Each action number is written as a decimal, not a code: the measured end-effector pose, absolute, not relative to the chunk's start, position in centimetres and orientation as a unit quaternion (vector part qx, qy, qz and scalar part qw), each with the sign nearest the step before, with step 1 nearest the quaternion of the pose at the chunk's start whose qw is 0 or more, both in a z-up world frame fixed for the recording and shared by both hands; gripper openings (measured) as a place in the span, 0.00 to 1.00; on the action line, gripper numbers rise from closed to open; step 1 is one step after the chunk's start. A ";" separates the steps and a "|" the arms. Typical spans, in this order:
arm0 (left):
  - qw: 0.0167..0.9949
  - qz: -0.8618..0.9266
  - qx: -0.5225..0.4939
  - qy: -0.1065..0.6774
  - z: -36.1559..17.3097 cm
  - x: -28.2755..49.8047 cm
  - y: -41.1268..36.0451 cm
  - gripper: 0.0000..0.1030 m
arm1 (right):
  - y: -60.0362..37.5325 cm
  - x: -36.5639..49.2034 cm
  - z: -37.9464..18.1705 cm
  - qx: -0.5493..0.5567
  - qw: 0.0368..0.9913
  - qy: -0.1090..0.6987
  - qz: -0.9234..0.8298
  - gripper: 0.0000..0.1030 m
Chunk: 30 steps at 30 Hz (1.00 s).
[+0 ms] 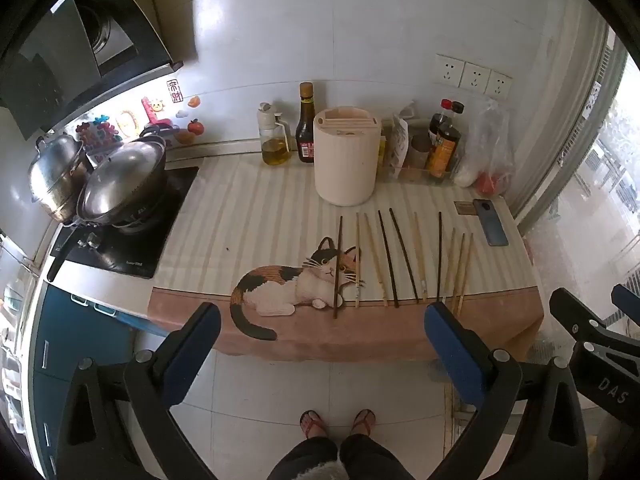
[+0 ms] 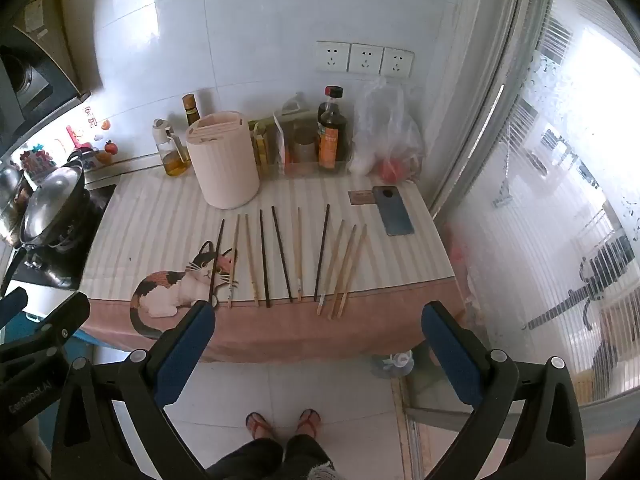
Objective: Organize utensils
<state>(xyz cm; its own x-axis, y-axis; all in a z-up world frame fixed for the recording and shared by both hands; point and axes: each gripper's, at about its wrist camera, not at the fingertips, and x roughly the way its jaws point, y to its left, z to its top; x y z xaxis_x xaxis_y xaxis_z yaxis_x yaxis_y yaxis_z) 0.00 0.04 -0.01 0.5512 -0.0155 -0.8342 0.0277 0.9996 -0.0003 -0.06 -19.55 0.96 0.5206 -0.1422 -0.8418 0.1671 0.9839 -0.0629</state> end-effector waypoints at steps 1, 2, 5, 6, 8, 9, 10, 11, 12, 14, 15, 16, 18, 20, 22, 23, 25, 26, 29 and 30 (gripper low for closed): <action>0.881 -0.012 0.007 0.473 0.0 0.0 0.1 1.00 | -19.5 -0.1 0.9 0.011 0.872 0.482 -0.090 1.00; 0.882 -0.011 0.008 0.472 0.0 0.0 0.1 1.00 | -19.5 -0.1 0.9 0.016 0.873 0.480 -0.087 1.00; 0.883 -0.009 0.010 0.468 -0.2 -0.1 -0.2 1.00 | -19.4 -0.1 0.9 0.014 0.875 0.477 -0.087 1.00; 0.884 -0.009 0.011 0.468 -0.5 0.0 -0.2 1.00 | -19.4 -0.2 0.9 0.014 0.874 0.477 -0.086 1.00; 0.884 -0.009 0.013 0.467 -0.6 0.0 -0.6 1.00 | -19.4 -0.3 0.9 0.015 0.875 0.476 -0.086 1.00; 0.884 -0.008 0.011 0.467 -0.5 0.0 -0.6 1.00 | -19.4 -0.3 1.1 0.013 0.875 0.475 -0.086 1.00; 0.884 -0.008 0.011 0.467 -0.4 0.0 -0.7 1.00 | -19.5 -0.4 1.2 0.012 0.876 0.475 -0.086 1.00; 0.884 -0.007 0.010 0.467 -0.2 0.1 -0.6 1.00 | -19.5 -0.5 1.3 0.011 0.876 0.474 -0.086 1.00; 0.885 -0.009 0.010 0.466 -0.2 -0.1 -0.4 1.00 | -19.5 -0.6 1.3 0.010 0.876 0.474 -0.085 1.00; 0.885 -0.009 0.010 0.465 -0.3 -0.2 -0.3 1.00 | -19.2 -0.3 1.4 0.007 0.876 0.474 -0.085 1.00; 0.885 -0.009 0.009 0.465 -0.2 -0.2 -0.2 1.00 | -19.2 -0.3 1.5 0.008 0.876 0.475 -0.085 1.00; 0.885 -0.010 0.010 0.465 -0.1 -0.2 -0.2 1.00 | -19.2 -0.1 1.6 0.008 0.876 0.475 -0.085 1.00; 0.885 -0.007 0.010 0.465 0.1 -0.1 -0.3 1.00 | -19.2 0.2 1.6 0.008 0.876 0.474 -0.086 1.00; 0.886 -0.008 0.010 0.464 0.3 0.0 -0.1 1.00 | -19.1 0.3 1.5 0.008 0.877 0.473 -0.085 1.00; 0.886 -0.007 0.010 0.463 0.3 0.1 0.0 1.00 | -19.0 0.3 1.6 0.006 0.877 0.473 -0.085 1.00; 0.886 -0.008 0.010 0.463 0.3 0.1 0.1 1.00 | -19.0 0.3 1.5 0.005 0.878 0.472 -0.084 1.00; 0.887 -0.007 0.012 0.462 0.5 0.1 0.0 1.00 | -19.0 0.4 1.6 0.004 0.878 0.471 -0.084 1.00; 0.887 -0.007 0.012 0.461 0.5 0.1 0.0 1.00 | -19.0 0.4 1.7 0.005 0.878 0.471 -0.084 1.00; 0.887 -0.007 0.014 0.461 0.6 0.2 -0.1 1.00 | -18.9 0.5 1.9 0.005 0.878 0.470 -0.084 1.00; 0.887 -0.007 0.014 0.461 0.6 0.3 -0.1 1.00 | -19.0 0.6 1.8 0.005 0.879 0.470 -0.084 1.00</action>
<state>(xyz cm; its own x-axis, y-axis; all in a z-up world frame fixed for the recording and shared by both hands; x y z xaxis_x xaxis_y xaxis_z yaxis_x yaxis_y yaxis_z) 0.30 -0.08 0.62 0.5754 0.0005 -0.8179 0.0249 0.9995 0.0180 0.57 -18.99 1.84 0.5444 -0.1430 -0.8265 0.1529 0.9858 -0.0699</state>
